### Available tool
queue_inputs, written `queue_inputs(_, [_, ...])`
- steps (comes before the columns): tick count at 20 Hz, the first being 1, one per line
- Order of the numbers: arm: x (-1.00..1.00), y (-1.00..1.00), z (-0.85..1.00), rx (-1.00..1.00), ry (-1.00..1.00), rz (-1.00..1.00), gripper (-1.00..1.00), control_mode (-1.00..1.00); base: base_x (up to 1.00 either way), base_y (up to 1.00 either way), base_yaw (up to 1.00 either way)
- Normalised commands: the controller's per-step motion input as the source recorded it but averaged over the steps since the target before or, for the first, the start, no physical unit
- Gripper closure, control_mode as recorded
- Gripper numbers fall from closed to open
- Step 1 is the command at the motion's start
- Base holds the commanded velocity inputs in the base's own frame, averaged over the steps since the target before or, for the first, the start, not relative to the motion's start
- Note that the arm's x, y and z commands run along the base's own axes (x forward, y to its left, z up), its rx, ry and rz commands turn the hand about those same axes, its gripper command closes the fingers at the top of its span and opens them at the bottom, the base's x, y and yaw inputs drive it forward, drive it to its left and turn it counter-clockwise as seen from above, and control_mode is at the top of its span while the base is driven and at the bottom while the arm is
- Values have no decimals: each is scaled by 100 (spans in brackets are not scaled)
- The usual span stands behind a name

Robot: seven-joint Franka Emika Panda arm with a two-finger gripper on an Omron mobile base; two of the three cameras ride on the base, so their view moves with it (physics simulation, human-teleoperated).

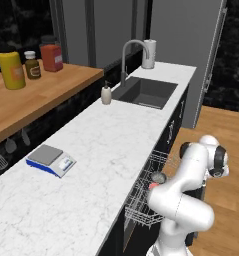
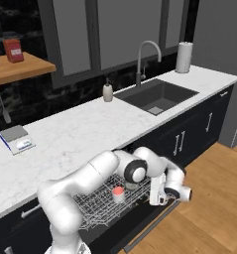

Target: Pick up the cup and bowl from the counter, place them in the dishwasher, and close the dishwasher door.

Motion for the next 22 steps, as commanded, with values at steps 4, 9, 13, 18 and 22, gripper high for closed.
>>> queue_inputs(4, [-31,90,19,-39,-63,-37,-100,-100,0,0,0])
queue_inputs(9, [-46,14,60,-30,-37,-35,-100,-100,0,0,0])
queue_inputs(13, [-47,-84,33,-6,-14,-13,-100,-100,0,0,0])
queue_inputs(18, [-33,-100,30,9,0,0,-100,-100,0,0,0])
queue_inputs(22, [-43,-100,-3,12,0,0,-100,-100,0,0,0])
